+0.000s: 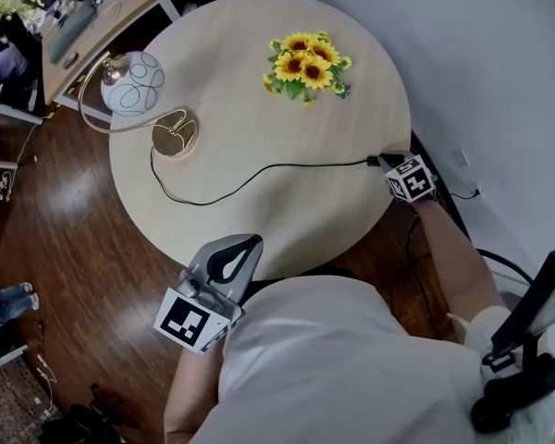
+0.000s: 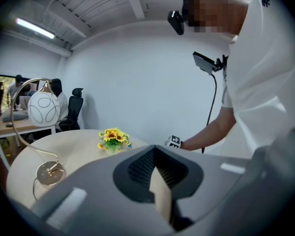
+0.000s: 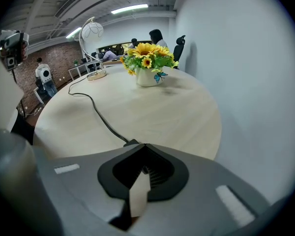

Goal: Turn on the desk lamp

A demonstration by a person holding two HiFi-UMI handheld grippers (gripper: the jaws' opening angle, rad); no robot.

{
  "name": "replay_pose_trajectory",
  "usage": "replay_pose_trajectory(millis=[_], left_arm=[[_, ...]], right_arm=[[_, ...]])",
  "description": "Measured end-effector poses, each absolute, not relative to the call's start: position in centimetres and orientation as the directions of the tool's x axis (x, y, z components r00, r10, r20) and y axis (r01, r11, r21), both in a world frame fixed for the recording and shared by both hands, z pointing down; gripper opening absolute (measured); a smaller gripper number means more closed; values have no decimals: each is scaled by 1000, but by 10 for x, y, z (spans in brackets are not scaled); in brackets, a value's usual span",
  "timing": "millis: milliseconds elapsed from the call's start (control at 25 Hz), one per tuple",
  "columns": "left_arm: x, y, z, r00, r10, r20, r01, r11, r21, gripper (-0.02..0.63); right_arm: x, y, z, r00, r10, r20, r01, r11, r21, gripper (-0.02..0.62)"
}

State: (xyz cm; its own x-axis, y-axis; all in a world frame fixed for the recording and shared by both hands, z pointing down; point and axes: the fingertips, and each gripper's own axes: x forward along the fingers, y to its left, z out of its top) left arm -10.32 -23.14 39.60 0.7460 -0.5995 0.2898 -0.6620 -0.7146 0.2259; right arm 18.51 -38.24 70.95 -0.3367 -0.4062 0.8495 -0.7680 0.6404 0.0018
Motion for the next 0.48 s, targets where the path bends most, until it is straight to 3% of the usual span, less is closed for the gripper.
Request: replay_pose_trajectory(millis=[480], left_arm=[[-103,-238,399,742,-602,295,-667,-708,232,17]], right_arm=[[181,-384,714,-331,-399,855,-759,651,10,3]])
